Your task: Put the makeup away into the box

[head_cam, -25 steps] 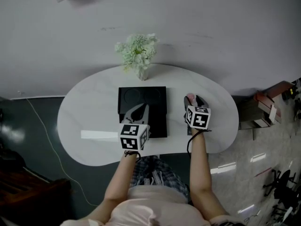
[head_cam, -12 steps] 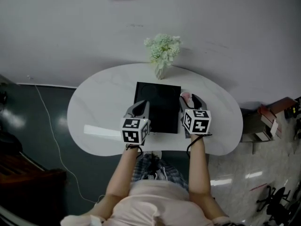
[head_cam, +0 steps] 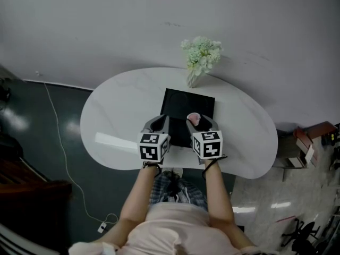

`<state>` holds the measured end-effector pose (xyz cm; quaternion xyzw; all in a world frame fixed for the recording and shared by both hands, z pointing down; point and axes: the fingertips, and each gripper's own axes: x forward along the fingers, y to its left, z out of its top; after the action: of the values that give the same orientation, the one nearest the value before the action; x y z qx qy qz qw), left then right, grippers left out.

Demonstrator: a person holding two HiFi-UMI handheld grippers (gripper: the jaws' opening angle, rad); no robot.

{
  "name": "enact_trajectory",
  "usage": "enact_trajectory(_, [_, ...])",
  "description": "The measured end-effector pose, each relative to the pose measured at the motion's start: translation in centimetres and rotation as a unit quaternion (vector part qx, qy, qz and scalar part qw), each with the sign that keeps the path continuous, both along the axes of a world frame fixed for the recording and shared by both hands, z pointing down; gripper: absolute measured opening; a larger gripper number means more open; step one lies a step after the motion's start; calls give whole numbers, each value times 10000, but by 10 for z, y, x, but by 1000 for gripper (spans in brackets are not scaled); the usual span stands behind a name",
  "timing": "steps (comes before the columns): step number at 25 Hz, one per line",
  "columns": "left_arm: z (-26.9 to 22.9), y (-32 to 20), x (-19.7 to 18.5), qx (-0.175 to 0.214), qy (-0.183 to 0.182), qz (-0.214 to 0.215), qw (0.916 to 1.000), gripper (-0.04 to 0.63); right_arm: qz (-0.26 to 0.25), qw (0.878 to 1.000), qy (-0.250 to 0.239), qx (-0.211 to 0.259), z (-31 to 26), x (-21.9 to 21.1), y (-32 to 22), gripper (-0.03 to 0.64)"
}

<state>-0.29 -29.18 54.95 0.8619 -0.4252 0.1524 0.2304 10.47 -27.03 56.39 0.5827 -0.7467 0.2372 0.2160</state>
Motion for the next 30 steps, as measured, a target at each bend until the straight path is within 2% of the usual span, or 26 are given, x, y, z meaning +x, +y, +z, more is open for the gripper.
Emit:
enact_trajectory(8, [20, 3, -6, -179, -77, -42, 9998, 26, -310, 9980, -53, -541, 40, -30, 21, 245])
enact_trajectory(17, [50, 18, -3, -450, -261, 65, 9986, 26, -333, 9928, 109, -1144, 83, -31, 35, 245])
enact_trajectory(27, [52, 20, -6, -481, -290, 19, 9984, 26, -364, 9854, 245, -1643, 109, -33, 27, 245])
enact_trajectory(30, [53, 19, -8, -495, -312, 7, 9983, 26, -417, 9848, 249, -1670, 110, -35, 25, 247])
